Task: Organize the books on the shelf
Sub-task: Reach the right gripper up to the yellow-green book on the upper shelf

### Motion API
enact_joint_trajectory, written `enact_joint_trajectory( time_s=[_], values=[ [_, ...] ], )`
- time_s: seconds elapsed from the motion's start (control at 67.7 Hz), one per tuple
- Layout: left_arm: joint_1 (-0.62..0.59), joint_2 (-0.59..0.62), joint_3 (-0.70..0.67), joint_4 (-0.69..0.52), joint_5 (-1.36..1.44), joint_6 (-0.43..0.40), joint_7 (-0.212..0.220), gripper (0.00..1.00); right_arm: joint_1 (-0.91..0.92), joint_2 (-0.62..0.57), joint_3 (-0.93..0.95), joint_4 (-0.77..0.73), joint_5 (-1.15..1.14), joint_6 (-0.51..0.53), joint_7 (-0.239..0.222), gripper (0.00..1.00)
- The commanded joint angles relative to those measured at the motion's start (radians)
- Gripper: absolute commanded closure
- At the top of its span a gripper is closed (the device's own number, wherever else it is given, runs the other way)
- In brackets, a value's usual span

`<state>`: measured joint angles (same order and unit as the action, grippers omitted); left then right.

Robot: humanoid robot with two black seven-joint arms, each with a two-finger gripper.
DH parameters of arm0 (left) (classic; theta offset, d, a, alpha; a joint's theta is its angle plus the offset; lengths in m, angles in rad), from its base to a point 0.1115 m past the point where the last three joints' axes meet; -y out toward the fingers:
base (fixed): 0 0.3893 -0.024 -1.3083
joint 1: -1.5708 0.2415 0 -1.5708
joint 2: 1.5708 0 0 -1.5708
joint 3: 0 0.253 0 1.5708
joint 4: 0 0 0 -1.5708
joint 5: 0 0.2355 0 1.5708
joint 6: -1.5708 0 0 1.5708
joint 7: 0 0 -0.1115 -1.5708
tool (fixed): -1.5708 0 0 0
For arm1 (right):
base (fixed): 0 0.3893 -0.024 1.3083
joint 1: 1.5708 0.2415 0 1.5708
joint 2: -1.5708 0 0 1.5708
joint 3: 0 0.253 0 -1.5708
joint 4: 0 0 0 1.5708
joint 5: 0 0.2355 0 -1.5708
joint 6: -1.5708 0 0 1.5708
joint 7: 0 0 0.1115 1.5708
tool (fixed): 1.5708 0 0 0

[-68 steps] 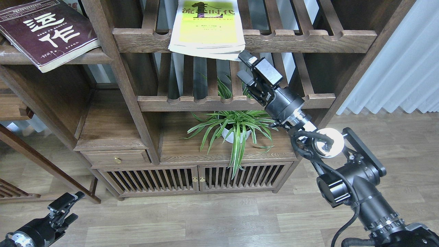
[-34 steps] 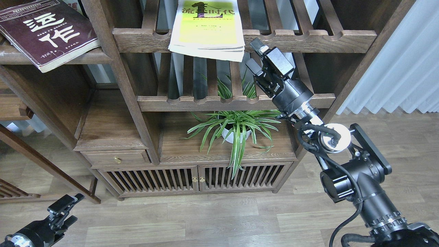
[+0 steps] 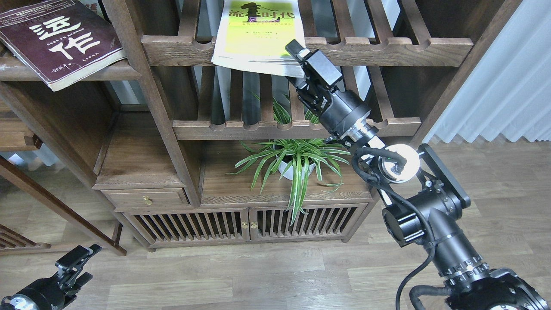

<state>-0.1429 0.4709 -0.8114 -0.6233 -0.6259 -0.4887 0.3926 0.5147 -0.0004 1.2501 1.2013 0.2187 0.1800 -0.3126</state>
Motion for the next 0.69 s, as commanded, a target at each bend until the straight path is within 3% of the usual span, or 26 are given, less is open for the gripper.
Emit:
enact_joint_trajectory(
  time_s=[0.0,0.473,0.679],
  values=[
    [0.0,0.0,0.0,0.001,0.0,0.0,0.0,0.01,0.008,0.0,0.0,0.0,-0.001,-0.017,0.0,0.04],
    [0.0,-0.002,0.0,0.001,0.0,0.0,0.0,0.01,0.064,0.0,-0.003,-0.006,-0.001,-0.137,0.0,0.04],
    [0.002,-0.002,0.0,0.001,0.0,0.0,0.0,0.01,0.068,0.0,-0.006,-0.006,-0.001,-0.137,-0.003,0.12]
  ],
)
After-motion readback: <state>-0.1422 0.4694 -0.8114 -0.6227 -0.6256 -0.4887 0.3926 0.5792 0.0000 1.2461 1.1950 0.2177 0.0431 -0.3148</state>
